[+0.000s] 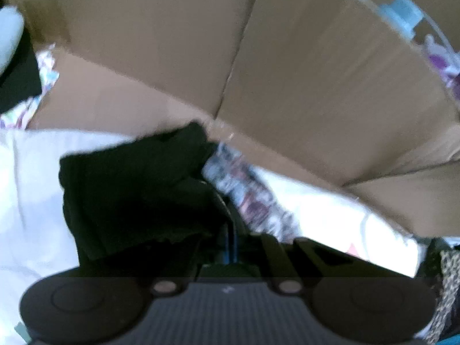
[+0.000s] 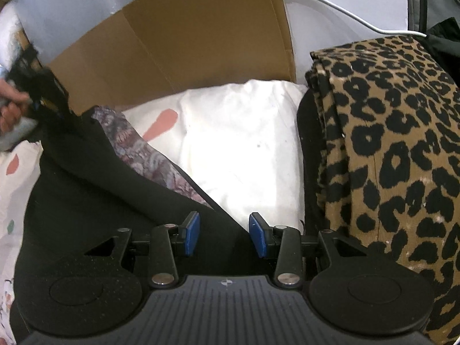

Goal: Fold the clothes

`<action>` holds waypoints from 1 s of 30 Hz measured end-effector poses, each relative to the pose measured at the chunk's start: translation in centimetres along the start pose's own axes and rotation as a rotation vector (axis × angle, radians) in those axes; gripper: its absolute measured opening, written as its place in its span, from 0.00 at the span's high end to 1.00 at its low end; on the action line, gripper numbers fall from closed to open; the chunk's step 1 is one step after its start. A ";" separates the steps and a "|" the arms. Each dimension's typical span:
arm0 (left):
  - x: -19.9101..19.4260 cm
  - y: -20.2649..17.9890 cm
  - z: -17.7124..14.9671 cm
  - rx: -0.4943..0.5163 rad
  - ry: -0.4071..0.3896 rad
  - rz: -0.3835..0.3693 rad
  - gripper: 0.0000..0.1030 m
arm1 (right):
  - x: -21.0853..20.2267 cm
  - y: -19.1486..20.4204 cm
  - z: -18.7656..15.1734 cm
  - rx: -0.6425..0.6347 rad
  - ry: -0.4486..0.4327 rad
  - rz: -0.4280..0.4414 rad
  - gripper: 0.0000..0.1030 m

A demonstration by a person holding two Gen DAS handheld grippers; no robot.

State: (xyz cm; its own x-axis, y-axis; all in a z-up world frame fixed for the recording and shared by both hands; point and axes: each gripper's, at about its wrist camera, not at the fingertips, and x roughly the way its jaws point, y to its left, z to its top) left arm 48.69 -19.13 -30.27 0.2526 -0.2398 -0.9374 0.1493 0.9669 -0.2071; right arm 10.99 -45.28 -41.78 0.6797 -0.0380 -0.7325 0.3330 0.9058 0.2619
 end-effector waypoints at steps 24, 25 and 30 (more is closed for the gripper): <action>4.6 -2.6 2.3 0.011 -0.056 0.003 0.97 | 0.3 -1.1 -0.9 0.006 0.055 -0.037 0.67; 4.9 -2.6 2.3 0.008 -0.055 0.001 0.97 | 0.4 -1.2 -0.9 0.007 0.058 -0.036 0.67; 5.0 -2.2 2.6 -0.023 -0.053 -0.024 0.91 | 0.4 -1.3 -0.8 0.000 0.071 -0.030 0.67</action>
State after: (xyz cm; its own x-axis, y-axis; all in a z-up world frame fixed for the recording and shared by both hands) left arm 52.09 -22.67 -33.73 0.2998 -0.2665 -0.9160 0.1341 0.9624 -0.2361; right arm 10.38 -46.11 -42.90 0.6211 -0.0350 -0.7829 0.3526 0.9046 0.2393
